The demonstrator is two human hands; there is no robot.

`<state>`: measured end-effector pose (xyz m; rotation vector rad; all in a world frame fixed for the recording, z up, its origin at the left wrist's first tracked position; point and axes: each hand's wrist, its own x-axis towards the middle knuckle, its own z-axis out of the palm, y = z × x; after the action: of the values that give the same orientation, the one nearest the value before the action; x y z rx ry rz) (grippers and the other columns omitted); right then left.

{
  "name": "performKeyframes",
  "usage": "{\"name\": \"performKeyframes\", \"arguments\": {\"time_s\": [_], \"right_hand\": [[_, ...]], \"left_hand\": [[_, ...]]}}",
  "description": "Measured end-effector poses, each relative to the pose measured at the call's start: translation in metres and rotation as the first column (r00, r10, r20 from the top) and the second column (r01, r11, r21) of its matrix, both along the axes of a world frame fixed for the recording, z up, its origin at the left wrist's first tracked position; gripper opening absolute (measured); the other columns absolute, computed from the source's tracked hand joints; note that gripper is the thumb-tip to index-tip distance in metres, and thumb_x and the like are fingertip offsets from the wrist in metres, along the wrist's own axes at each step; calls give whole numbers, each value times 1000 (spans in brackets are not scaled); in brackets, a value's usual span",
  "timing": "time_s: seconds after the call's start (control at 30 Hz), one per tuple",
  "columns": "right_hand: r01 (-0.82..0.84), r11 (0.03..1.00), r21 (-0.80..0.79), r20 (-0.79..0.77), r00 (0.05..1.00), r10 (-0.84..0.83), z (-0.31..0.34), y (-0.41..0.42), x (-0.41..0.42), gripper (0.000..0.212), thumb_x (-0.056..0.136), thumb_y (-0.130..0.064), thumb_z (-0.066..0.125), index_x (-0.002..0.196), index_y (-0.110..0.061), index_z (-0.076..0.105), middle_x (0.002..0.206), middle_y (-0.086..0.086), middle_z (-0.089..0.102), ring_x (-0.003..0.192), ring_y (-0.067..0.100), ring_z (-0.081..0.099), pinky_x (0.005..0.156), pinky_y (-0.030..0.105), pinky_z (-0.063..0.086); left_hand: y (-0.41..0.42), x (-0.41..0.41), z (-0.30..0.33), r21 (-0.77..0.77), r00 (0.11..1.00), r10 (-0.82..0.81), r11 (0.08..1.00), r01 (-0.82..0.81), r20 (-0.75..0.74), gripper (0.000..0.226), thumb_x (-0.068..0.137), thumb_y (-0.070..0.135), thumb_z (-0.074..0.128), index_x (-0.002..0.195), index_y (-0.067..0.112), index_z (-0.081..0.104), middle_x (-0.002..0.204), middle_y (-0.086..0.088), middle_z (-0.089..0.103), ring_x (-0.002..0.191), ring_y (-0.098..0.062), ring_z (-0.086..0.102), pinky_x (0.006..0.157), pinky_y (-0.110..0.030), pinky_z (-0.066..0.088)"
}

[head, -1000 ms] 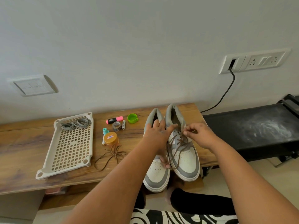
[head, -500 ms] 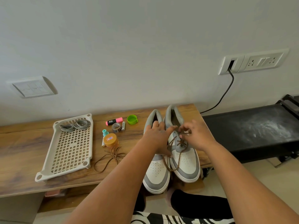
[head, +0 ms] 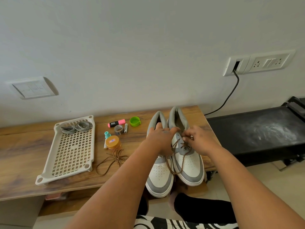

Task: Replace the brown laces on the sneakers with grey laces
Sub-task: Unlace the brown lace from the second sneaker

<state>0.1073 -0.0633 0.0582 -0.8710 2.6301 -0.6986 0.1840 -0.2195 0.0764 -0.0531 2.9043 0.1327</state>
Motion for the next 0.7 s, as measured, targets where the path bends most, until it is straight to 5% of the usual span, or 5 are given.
{"name": "performKeyframes", "arguments": {"time_s": [0.13,0.23,0.4,0.5,0.7], "right_hand": [[-45,994,104,-13,999,47,3,-4,0,14,100,-32,49,110,-28,59,109,-5,46,101,11,44,71,17,31],[149,969,-199,367,928,-67,6,8,-6,19,102,-30,46,101,-22,63,106,-5,57,100,13,52,81,24,44],[879,271,-393,872,449,-192,7,46,-24,16,100,-27,52,97,-17,65,98,0,65,101,20,59,83,40,50],[779,574,-254,485,616,-621,-9,51,-26,21,96,-34,57,112,-20,59,116,4,61,103,22,55,89,44,49],[116,978,-172,59,993,-107,2,6,-7,15,93,-31,63,107,-33,66,108,-7,54,101,11,51,79,25,40]], "left_hand": [[-5,0,-2,113,999,36,993,-37,6,83,81,38,73,148,36,23,133,-3,55,123,-25,34,95,-40,31],[-9,-1,-3,159,999,42,986,-43,10,79,82,37,71,146,38,25,133,-2,55,120,-23,34,88,-37,26],[-9,-4,-6,145,999,45,988,-48,21,81,80,25,73,144,39,25,128,-6,55,116,-24,36,85,-36,26],[-8,-5,-6,145,998,52,988,-55,23,80,81,19,71,143,38,25,128,-6,55,116,-24,39,85,-37,26],[-7,-4,-6,138,999,46,989,-48,18,76,83,19,67,144,35,25,126,-7,56,115,-24,40,86,-38,28]]}}
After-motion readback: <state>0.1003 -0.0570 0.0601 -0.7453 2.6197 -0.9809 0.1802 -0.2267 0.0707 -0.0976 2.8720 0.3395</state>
